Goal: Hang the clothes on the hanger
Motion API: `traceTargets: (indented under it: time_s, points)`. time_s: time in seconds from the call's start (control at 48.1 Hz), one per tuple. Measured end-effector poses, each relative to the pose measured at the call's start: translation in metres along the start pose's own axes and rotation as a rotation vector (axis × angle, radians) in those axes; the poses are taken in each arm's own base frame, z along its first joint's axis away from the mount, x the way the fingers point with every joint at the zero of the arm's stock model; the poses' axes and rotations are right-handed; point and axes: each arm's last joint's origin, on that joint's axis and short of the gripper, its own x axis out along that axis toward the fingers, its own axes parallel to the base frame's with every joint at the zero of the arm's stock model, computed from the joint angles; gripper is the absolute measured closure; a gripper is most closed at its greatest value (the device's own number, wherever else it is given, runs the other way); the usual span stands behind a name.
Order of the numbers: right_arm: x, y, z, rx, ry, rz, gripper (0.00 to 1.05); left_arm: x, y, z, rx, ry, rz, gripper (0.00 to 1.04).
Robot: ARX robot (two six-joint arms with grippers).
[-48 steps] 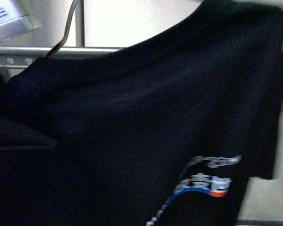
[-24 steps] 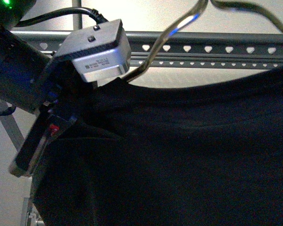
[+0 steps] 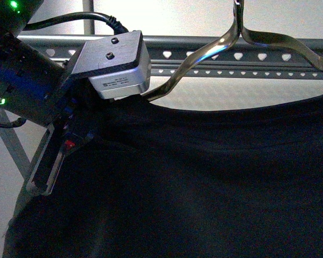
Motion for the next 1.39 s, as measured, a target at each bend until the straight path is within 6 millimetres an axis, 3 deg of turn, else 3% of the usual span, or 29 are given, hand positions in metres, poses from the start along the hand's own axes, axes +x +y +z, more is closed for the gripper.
traceTargets:
  time_s: [0.062, 0.145, 0.228, 0.436, 0.561, 0.644, 0.748, 0.914, 1.018, 1.101, 1.246, 1.392]
  points:
    - [0.003, -0.001, 0.003, 0.101, 0.003, 0.187, 0.07, 0.0, 0.0, 0.0, 0.0, 0.0, 0.0, 0.93]
    - [0.006, -0.011, 0.006, 0.21, 0.149, 0.411, 0.07, 0.0, 0.0, 0.0, 0.001, -0.002, -0.001, 0.93]
    - [0.01, -0.025, 0.016, 0.172, 0.182, 0.494, 0.07, 0.001, 0.0, 0.001, 0.001, -0.003, -0.002, 0.93]
    - [0.027, -0.055, 0.073, -0.073, 0.145, 0.568, 0.07, 0.0, 0.0, 0.001, 0.001, -0.002, -0.001, 0.93]
    - [0.053, -0.064, 0.125, -0.476, 0.059, 0.606, 0.07, 0.0, 0.0, 0.001, 0.001, -0.002, -0.001, 0.93]
    - [0.069, -0.061, 0.151, -0.661, 0.017, 0.674, 0.07, 0.0, 0.0, 0.001, 0.001, -0.002, -0.001, 0.93]
    - [0.084, -0.053, 0.169, -0.801, 0.017, 0.76, 0.07, 0.0, 0.0, 0.001, 0.001, -0.002, -0.001, 0.93]
    - [0.116, -0.04, 0.188, -1.046, -0.014, 0.805, 0.07, 0.0, 0.0, 0.001, 0.001, -0.002, -0.001, 0.93]
    - [0.153, -0.022, 0.199, -1.183, -0.031, 0.814, 0.07, 0.0, 0.0, 0.001, 0.001, -0.002, -0.001, 0.93]
    - [0.176, -0.01, 0.196, -1.213, -0.002, 0.817, 0.07, 0.0, 0.0, 0.001, 0.001, -0.002, -0.001, 0.93]
    - [0.203, -0.001, 0.181, -1.187, 0.038, 0.812, 0.31, 0.0, 0.0, -0.001, -0.004, 0.02, 0.004, 0.93]
    - [0.204, -0.004, 0.173, -1.115, 0.06, 0.829, 0.59, -0.001, 0.0, -0.001, -0.006, 0.024, 0.006, 0.93]
